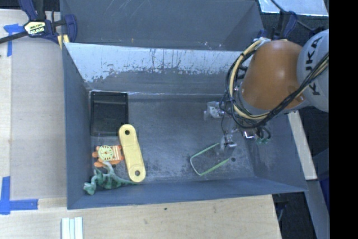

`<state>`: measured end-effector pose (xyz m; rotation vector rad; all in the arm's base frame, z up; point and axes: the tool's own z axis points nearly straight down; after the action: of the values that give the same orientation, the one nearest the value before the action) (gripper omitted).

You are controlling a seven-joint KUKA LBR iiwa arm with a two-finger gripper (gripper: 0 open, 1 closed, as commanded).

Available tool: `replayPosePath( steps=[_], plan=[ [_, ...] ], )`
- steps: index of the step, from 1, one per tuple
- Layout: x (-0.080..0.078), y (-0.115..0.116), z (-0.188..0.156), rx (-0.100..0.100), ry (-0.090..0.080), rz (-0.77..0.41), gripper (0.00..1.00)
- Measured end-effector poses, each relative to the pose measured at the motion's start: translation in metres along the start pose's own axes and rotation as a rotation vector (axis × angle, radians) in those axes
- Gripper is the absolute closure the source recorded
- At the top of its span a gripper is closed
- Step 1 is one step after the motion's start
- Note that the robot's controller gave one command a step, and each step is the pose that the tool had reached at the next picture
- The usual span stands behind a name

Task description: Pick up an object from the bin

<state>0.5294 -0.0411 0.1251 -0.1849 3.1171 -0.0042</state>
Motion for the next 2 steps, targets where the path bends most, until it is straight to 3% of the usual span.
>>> replayPosePath(
  steps=[1, 2],
  plan=[
    [0.010, -0.006, -0.009, -0.001, 0.010, -0.055, 0.00],
    [-0.011, 0.044, -0.001, -0.005, 0.006, -0.219, 0.00]
  ],
)
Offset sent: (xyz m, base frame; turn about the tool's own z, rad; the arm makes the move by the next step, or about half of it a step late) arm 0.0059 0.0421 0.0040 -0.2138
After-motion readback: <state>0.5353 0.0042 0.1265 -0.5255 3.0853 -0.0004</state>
